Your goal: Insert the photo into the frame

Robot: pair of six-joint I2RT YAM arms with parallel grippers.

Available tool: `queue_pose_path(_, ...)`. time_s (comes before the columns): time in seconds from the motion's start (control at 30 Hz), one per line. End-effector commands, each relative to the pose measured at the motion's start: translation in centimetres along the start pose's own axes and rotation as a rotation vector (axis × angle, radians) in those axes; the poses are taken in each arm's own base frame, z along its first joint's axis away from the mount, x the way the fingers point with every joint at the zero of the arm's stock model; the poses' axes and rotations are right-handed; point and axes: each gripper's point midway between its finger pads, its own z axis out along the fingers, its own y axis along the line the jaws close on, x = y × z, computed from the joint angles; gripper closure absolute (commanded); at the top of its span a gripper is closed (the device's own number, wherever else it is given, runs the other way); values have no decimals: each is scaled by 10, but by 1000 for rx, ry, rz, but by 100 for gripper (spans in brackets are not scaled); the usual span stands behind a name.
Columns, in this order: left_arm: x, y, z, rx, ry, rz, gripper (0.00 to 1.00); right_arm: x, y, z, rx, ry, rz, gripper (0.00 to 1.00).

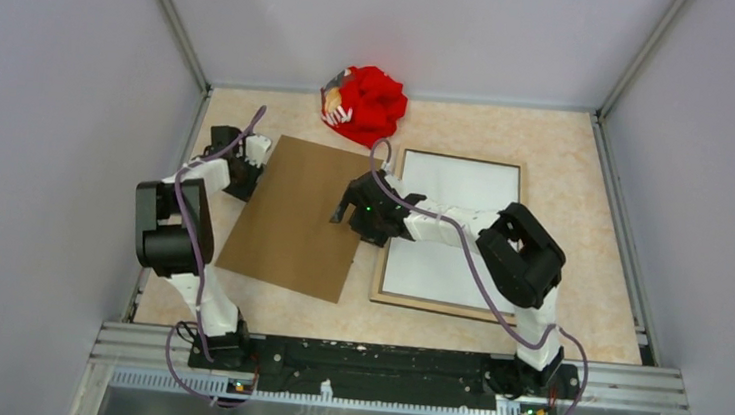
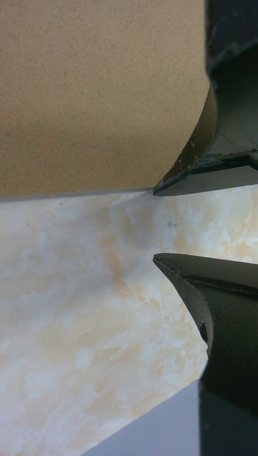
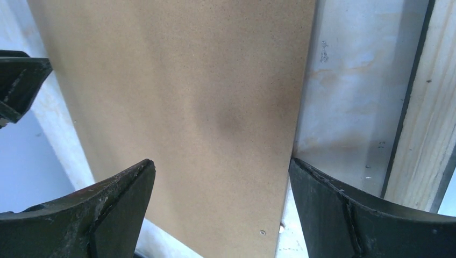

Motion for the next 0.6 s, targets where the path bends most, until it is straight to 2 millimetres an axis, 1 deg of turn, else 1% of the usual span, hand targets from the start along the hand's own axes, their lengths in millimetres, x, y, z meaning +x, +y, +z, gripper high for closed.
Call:
queue_pose_path(0.0, 36, -86, 14, 284, 103, -18, 48, 10, 15, 12, -137, 59, 66, 6)
queue_pose_path(0.07, 34, -90, 11, 305, 101, -19, 48, -4, 40, -1, -244, 50, 87, 6)
queue_pose_path(0.1, 33, -94, 8, 328, 102, -13, 48, -14, 53, -7, -299, 42, 96, 7)
queue_pose_path(0.17, 25, -97, 2, 343, 81, 9, 47, -36, 73, -20, -377, 25, 109, 9)
queue_pose_path(0.23, 23, -100, -1, 352, 82, 24, 47, -49, 91, -33, -428, 6, 95, 10)
queue_pose_path(0.3, 27, -103, -1, 357, 92, 29, 47, -53, 109, -48, -506, 8, 81, 10)
queue_pose_path(0.37, 33, -105, 1, 363, 103, 36, 48, -52, 121, -60, -581, 26, 96, 11)
queue_pose_path(0.43, 37, -109, -1, 379, 99, 41, 48, -51, 130, -74, -666, 26, 118, 14)
queue_pose_path(0.57, 36, -112, -5, 386, 80, 49, 47, -50, 146, -108, -823, 0, 125, 17)
